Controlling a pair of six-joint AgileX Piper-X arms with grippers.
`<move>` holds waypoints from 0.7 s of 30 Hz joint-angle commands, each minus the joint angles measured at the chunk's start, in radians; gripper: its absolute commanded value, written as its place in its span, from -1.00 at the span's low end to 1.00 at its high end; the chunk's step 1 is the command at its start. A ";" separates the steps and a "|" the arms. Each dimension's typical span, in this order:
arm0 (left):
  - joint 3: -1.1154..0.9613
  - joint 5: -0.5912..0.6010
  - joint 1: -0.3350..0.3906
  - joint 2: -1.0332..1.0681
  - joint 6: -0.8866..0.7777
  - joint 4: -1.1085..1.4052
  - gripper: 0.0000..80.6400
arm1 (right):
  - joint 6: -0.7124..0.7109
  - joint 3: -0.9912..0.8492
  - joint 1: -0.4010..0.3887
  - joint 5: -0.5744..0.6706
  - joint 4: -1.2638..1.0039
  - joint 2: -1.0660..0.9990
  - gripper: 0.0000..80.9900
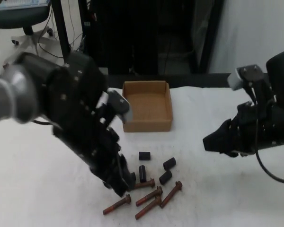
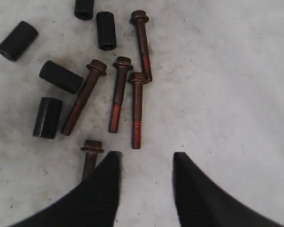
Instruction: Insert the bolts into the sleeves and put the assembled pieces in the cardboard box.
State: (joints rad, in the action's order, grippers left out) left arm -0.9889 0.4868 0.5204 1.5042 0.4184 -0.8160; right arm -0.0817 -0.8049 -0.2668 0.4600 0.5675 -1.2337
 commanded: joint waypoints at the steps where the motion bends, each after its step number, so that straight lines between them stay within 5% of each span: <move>1: -0.049 -0.197 0.047 0.031 0.023 -0.059 0.24 | -0.008 -0.029 0.026 -0.012 0.002 0.023 -0.21; 8: -0.062 -0.341 0.117 0.035 0.262 -0.176 0.22 | -0.008 -0.050 0.060 -0.001 0.008 0.027 -0.21; 21: -0.062 -0.354 0.140 0.130 0.096 -0.100 0.11 | -0.008 -0.050 0.058 0.010 0.012 0.027 -0.21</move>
State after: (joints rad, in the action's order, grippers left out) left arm -1.0403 0.1469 0.6588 1.6169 0.5515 -0.9376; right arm -0.0817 -0.8429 -0.2099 0.4555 0.5762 -1.2187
